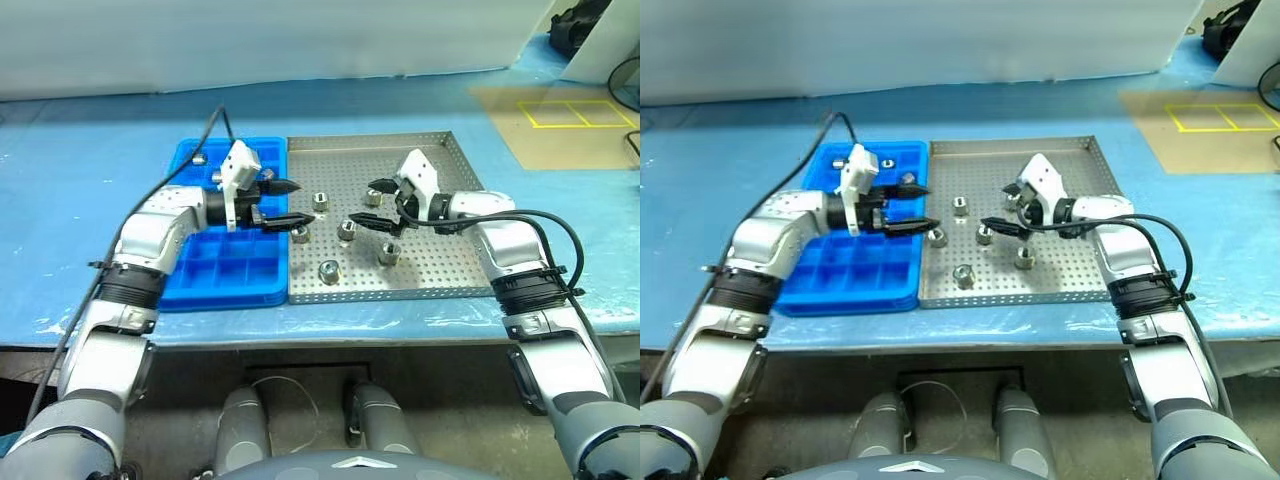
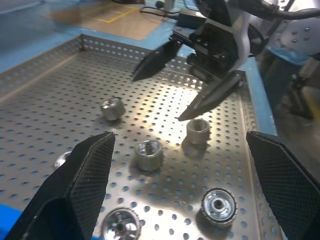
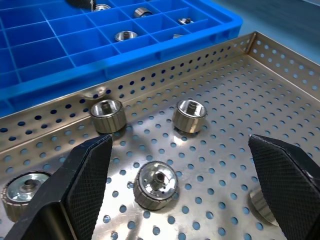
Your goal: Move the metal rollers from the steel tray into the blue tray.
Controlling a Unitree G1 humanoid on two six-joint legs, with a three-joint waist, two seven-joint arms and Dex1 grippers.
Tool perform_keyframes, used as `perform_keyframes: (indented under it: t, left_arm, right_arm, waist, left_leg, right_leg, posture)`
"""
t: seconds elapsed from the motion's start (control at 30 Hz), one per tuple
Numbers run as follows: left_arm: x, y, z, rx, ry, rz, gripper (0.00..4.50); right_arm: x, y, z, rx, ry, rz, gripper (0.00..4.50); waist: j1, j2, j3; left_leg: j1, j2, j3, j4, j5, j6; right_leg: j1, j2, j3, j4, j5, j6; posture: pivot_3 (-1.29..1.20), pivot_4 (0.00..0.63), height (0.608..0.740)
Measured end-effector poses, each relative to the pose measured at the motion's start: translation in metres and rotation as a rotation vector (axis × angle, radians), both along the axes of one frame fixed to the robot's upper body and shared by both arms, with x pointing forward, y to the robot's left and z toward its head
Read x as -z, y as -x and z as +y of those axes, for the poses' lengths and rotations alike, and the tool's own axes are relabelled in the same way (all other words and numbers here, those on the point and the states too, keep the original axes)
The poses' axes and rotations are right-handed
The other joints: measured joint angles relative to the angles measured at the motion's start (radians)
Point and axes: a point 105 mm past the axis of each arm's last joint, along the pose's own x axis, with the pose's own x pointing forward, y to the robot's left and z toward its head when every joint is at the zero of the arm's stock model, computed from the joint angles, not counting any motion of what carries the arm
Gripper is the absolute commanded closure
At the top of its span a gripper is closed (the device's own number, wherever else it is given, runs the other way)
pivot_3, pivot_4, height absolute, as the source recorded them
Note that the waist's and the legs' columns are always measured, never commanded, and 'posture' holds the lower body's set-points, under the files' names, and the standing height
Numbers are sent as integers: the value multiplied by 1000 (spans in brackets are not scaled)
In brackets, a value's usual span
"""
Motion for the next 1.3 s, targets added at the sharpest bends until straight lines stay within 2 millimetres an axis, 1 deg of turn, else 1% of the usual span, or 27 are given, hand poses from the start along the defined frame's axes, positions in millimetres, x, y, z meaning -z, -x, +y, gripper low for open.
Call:
perform_keyframes:
  t: [0.13,0.23,0.27,0.33,0.37,0.5,0.6,0.63,0.73,0.83,0.93,1.1,1.3]
  left_arm:
    - [19,0,-14,86,-82,36,56]
    - [39,7,-24,172,-141,88,56]
    - [41,8,-25,179,-149,92,56]
    - [55,11,-29,225,-213,105,56]
    - [58,9,-31,243,-239,87,56]
    - [61,3,-37,266,-296,36,56]
    - [67,2,-40,284,-331,16,56]
    - [70,2,-43,293,-342,11,56]
    - [76,4,-51,317,-356,14,56]
    - [80,6,-50,340,-382,14,56]
    - [82,7,-49,358,-415,-8,56]
    - [84,7,-48,379,-448,-33,56]
    - [91,2,-44,379,-569,-105,56]
  right_arm:
    - [-3,0,-7,45,-14,-17,49]
    - [-4,4,-7,57,-12,-25,49]
    - [-3,4,-7,58,-12,-26,49]
    - [-1,7,-9,67,-12,-21,49]
    - [1,12,-12,69,-11,-10,49]
    - [12,25,-18,65,14,37,49]
    - [10,28,-23,76,10,42,49]
    - [9,30,-23,70,12,45,49]
    - [10,43,-18,17,13,69,49]
    - [14,50,-18,-4,16,100,49]
    - [14,52,-19,-5,19,109,49]
    - [17,54,-12,-10,12,106,49]
    - [20,52,-9,11,15,100,49]
  waist:
    - [-2,0,0]
    - [-4,0,0]
    - [-4,0,0]
    - [-15,0,0]
    - [-14,0,0]
    - [-24,1,-1]
    - [-30,1,-1]
    - [-31,1,-1]
    - [-37,1,-1]
    - [-52,1,-1]
    - [-57,2,-1]
    - [-62,2,-2]
    - [-82,3,-2]
  left_leg:
    - [1,0,0,1,0,1]
    - [1,0,0,1,0,1]
    - [1,0,0,1,0,1]
    - [1,0,0,1,0,1]
    - [2,0,0,1,-1,1]
    - [7,-3,1,2,-2,4]
    - [12,-3,1,2,-3,4]
    - [13,-3,1,2,-3,4]
    - [15,-3,1,0,-3,4]
    - [15,-3,0,-1,-3,4]
    - [15,-3,1,-1,-3,4]
    - [16,-3,1,-1,-3,4]
    - [16,-3,0,-1,-3,4]
  right_leg:
    - [1,0,1,0,0,0]
    - [1,0,1,0,0,0]
    - [1,0,1,0,0,0]
    - [2,0,1,0,0,0]
    - [4,0,0,-2,0,0]
    - [10,-4,0,-4,0,0]
    - [14,-4,1,-4,-1,2]
    - [15,-4,0,-4,-5,8]
    - [16,-3,0,-4,-5,9]
    - [16,-3,0,-5,-5,9]
    - [16,-3,0,-5,-5,9]
    - [16,-3,0,-5,-5,9]
    - [16,-4,0,-6,-6,10]
  posture:
    - [-384,150,740]
    - [-414,150,740]
    - [-433,150,740]
    - [-447,150,740]
    - [-459,150,740]
    - [-475,150,740]
    - [-483,150,740]
    - [-486,150,740]
    - [-493,150,740]
    - [-499,150,740]
    - [-504,150,740]
    - [-512,150,740]
    - [-525,150,740]
